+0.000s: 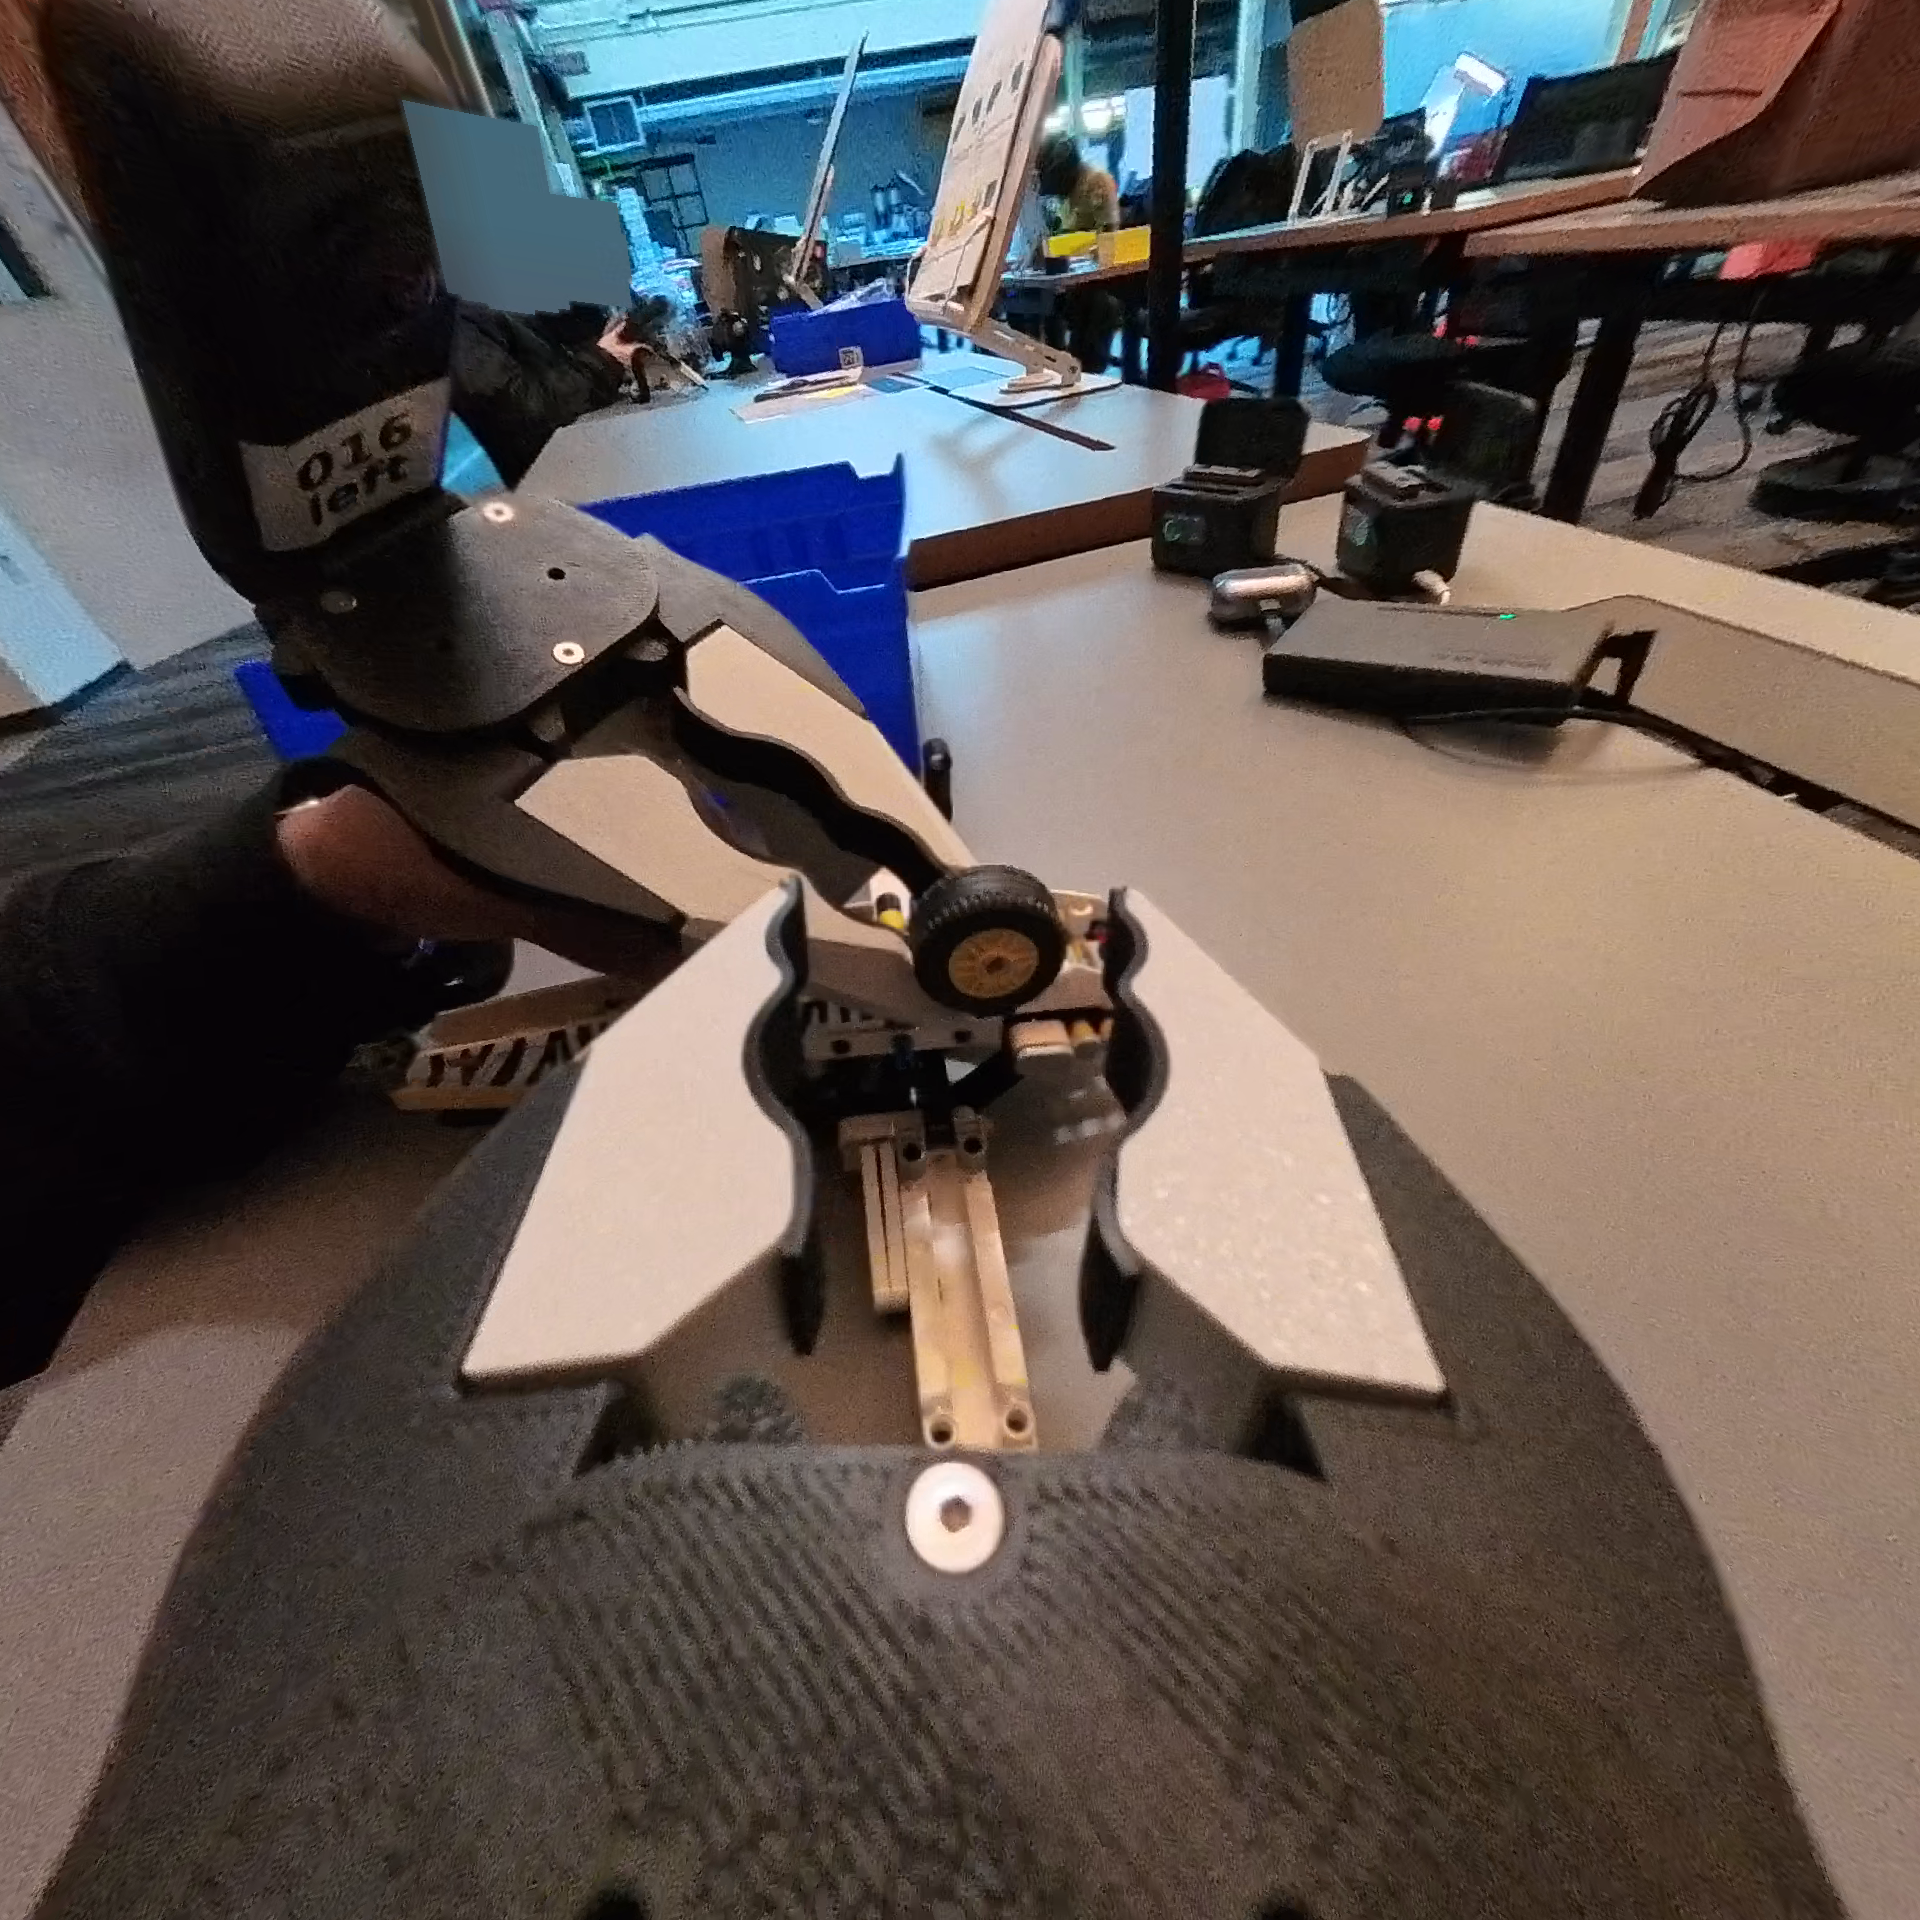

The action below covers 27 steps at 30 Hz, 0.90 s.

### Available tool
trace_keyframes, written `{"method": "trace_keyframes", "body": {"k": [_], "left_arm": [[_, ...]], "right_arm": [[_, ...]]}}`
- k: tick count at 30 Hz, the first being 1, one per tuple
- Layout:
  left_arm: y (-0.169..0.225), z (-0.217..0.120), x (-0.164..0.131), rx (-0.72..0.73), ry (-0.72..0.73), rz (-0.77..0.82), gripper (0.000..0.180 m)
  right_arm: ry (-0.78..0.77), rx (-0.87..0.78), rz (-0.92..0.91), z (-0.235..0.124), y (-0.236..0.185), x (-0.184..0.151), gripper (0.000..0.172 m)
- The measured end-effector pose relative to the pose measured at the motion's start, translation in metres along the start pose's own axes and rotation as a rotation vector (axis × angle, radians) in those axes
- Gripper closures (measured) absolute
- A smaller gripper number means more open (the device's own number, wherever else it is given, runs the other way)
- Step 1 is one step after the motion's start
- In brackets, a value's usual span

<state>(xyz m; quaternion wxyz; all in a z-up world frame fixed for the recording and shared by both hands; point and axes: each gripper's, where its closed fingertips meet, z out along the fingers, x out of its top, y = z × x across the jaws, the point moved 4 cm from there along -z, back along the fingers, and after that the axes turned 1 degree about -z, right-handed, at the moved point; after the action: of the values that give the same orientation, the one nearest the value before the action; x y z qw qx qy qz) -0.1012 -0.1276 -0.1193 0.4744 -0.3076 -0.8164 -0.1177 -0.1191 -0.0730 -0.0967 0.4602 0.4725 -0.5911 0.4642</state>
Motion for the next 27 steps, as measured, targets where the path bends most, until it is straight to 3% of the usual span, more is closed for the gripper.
{"method": "trace_keyframes", "body": {"k": [5, 9, 14, 16, 22, 27], "left_arm": [[-0.001, 0.005, -0.005, 0.044, -0.047, 0.034, 0.163], [-0.001, 0.005, -0.003, 0.068, -0.037, 0.071, 0.166], [0.002, 0.004, 0.000, 0.091, -0.014, 0.116, 0.178], [0.003, 0.004, 0.002, 0.142, -0.017, 0.133, 0.178], [0.008, 0.005, 0.005, 0.120, -0.003, 0.074, 0.178], [0.011, 0.008, 0.006, 0.164, -0.021, 0.093, 0.177]], "right_arm": [[-0.031, 0.071, 0.086, 0.010, -0.002, -0.006, 0.117], [-0.055, 0.054, 0.084, 0.008, -0.001, -0.006, 0.142], [-0.037, 0.072, 0.154, 0.006, -0.001, -0.004, 0.142], [-0.043, 0.063, 0.164, 0.003, -0.002, -0.003, 0.143], [-0.063, 0.024, 0.212, -0.004, -0.004, -0.002, 0.143], [-0.048, 0.117, 0.517, -0.018, 0.000, -0.007, 0.143]]}}
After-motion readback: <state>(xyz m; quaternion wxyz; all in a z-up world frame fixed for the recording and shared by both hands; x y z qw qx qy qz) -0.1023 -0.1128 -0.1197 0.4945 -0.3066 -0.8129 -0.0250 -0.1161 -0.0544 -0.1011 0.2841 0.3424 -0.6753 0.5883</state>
